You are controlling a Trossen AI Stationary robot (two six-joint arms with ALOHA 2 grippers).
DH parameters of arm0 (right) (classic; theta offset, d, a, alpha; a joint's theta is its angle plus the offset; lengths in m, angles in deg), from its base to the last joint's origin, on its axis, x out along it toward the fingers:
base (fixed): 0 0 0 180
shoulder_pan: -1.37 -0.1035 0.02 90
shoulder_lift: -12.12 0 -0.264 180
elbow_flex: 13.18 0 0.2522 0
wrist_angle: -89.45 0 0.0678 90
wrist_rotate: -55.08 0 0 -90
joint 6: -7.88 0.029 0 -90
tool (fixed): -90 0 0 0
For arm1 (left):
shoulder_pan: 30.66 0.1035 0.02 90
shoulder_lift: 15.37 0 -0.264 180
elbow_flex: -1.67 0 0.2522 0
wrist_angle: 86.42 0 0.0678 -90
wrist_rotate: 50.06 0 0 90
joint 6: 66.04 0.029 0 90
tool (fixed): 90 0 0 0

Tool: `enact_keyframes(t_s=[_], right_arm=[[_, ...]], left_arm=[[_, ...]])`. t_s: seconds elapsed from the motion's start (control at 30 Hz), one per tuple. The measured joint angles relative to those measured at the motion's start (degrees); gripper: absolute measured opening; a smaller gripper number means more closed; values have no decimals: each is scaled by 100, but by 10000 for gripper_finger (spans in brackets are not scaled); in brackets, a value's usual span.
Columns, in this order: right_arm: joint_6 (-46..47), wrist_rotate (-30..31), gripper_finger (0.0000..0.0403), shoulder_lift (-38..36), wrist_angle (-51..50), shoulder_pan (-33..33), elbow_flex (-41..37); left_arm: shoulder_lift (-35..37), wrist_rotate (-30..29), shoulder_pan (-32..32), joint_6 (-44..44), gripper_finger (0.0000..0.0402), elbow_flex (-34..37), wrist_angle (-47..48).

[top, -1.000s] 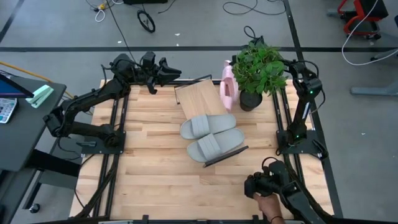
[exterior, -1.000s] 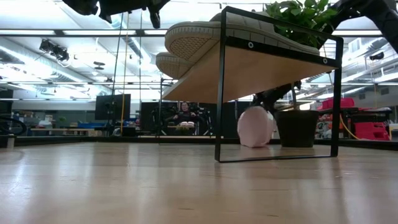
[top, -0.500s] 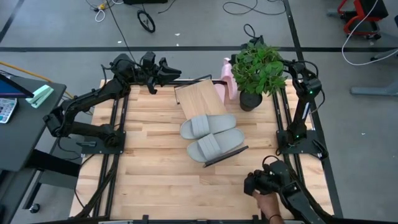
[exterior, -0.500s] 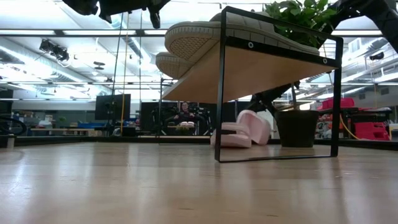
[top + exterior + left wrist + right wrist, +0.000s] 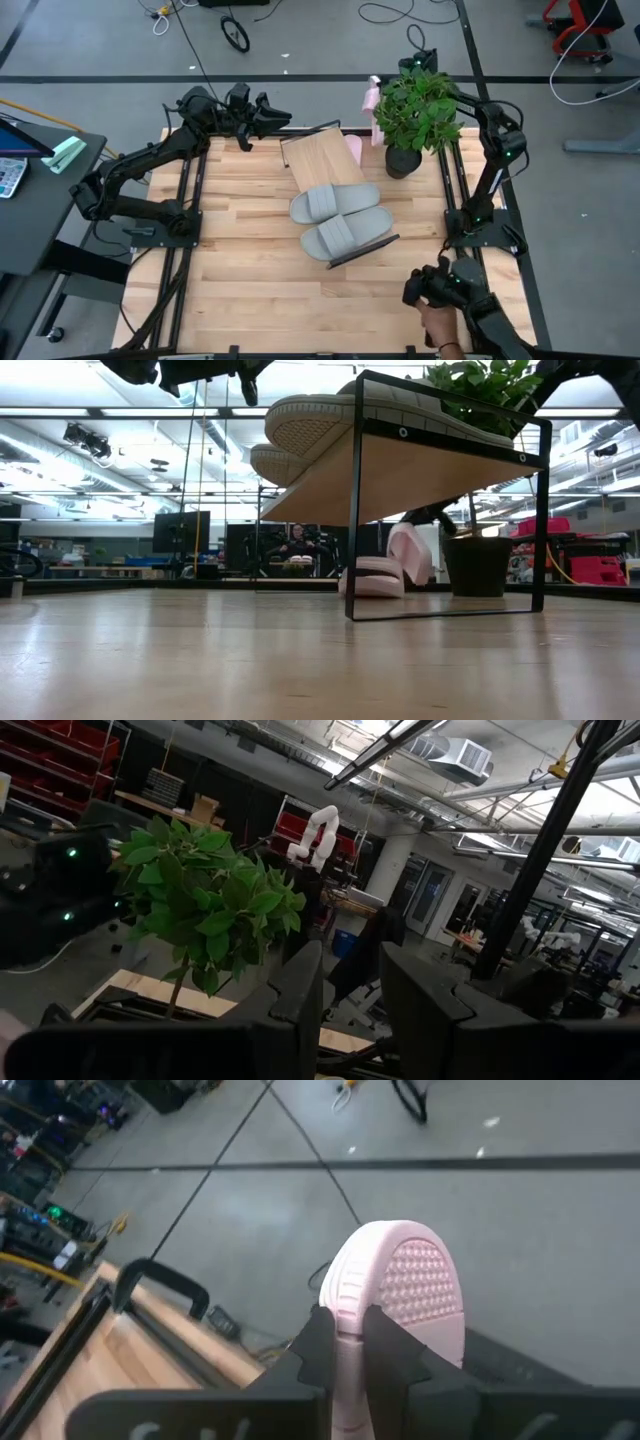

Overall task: Pick and place slides into the shelf
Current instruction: Put the top pink slipper on the shelf

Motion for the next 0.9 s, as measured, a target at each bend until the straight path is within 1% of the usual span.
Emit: enact_keyframes(t_s=[0.53, 0.63, 0.9], right_arm=[[-231, 954, 32, -974, -100, 389, 4], [-273, 1061, 30, -1062, -122, 429, 7], [-747, 1729, 30, -1179, -238, 437, 7]], left_arm=[[0, 25, -2, 7, 107, 0, 0], [0, 27, -2, 9, 107, 0, 1], [0, 125, -4, 1, 107, 0, 24]])
